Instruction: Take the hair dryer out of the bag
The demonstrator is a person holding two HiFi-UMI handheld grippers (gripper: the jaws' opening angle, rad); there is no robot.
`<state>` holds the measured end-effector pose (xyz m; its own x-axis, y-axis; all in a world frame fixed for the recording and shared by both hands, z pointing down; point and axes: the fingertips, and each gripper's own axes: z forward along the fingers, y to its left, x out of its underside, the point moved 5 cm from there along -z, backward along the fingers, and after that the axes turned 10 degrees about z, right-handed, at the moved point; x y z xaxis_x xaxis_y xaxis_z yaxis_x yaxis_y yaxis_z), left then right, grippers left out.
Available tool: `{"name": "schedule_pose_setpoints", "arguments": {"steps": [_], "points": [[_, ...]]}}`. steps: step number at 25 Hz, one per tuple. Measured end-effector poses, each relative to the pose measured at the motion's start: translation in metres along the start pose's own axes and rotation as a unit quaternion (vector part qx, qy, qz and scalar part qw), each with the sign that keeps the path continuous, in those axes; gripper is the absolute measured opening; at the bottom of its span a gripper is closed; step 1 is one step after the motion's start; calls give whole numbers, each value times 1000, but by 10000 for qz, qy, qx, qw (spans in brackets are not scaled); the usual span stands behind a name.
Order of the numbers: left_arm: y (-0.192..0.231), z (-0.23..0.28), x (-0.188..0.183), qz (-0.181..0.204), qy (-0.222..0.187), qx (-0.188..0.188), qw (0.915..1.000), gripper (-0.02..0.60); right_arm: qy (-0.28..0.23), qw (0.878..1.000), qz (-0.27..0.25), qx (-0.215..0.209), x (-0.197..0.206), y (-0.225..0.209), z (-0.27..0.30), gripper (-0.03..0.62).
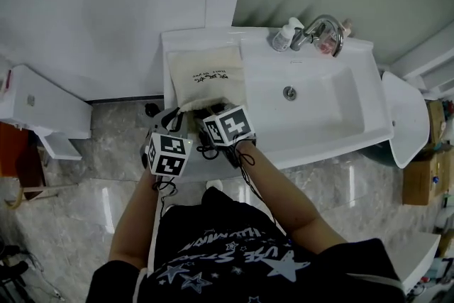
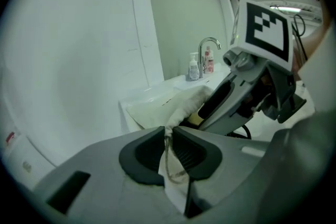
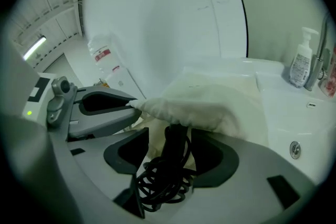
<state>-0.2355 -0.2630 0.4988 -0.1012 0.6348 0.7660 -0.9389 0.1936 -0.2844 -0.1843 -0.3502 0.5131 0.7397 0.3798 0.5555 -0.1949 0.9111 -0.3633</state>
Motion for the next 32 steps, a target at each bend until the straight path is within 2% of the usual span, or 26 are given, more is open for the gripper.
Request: {"name": "schedule_pose_setpoints", "arguments": {"steps": [5, 9, 15, 18, 21, 28, 32], "points": [[3, 0, 0, 34, -70, -91, 9999, 60, 453, 9989, -140, 68, -6, 3, 22, 266], [3, 0, 4, -25, -160, 66, 9998, 60, 710, 9966, -301, 287, -6, -3, 32, 233], [7, 5, 7, -147, -223, 177, 9995, 60, 1508, 9843, -707, 590, 10, -14, 70, 269], [9, 7, 9, -286, -235, 158, 9992, 60, 1534, 9804, -1007, 716, 2, -6, 60, 272], [12, 7, 11, -396, -229, 132, 9989, 60, 1495, 9793, -1188, 670, 1, -4, 59, 229], [13, 10, 7, -297, -278, 148, 9991, 60, 1355, 9841, -1038, 502, 0, -7, 47, 206], [14, 10, 4, -169, -296, 51, 9994, 60, 1334, 9851, -1038, 314, 17, -19, 55, 199]]}}
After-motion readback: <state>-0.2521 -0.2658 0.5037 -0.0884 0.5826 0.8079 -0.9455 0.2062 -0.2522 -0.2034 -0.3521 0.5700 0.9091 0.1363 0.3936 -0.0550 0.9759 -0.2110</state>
